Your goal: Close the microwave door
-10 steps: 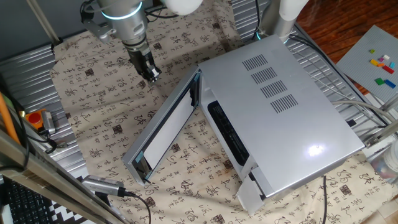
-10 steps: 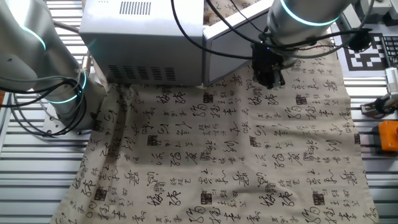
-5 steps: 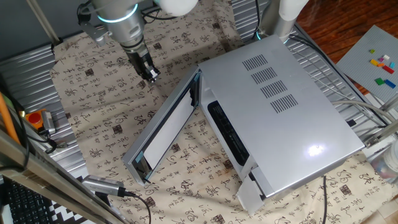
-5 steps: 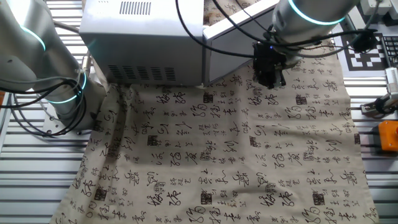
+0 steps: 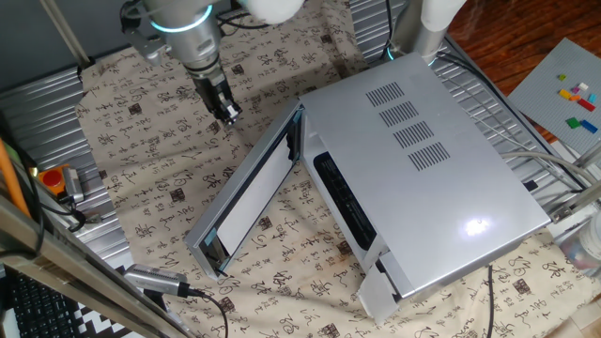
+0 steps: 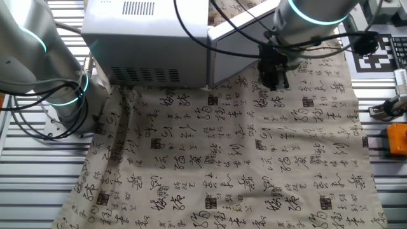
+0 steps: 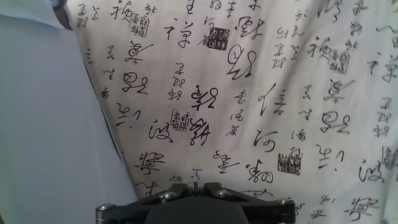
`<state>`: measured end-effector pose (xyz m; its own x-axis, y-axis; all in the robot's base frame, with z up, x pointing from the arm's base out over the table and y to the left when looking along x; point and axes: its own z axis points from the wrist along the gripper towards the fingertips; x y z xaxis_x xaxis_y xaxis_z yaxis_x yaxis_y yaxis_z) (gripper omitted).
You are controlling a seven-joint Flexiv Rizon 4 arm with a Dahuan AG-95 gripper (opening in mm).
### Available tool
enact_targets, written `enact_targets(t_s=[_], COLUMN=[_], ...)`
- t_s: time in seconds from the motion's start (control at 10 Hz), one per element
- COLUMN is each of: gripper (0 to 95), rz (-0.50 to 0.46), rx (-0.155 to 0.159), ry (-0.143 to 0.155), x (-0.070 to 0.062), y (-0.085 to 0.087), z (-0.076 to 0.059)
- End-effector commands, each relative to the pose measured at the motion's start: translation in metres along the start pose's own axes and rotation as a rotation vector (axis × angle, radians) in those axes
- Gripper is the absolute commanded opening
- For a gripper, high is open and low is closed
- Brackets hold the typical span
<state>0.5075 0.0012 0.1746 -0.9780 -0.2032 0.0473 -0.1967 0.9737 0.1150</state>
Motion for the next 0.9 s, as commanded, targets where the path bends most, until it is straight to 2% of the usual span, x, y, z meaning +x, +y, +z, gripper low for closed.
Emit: enact_targets(t_s=[0.1, 0.3, 0.7, 0.9], gripper=[0.0, 0.0, 0.0, 0.0], rz=[-0.010, -0.009, -0.023, -0.048], rx=[-0.005, 0.001, -0.009, -0.029], ry=[0.006, -0.004, -0.024, -0.033], x=[-0.003, -0.003, -0.004, -0.023], y=[0.000, 0.000, -0.001, -0.014], z=[0.001, 0.001, 0.000, -0.006])
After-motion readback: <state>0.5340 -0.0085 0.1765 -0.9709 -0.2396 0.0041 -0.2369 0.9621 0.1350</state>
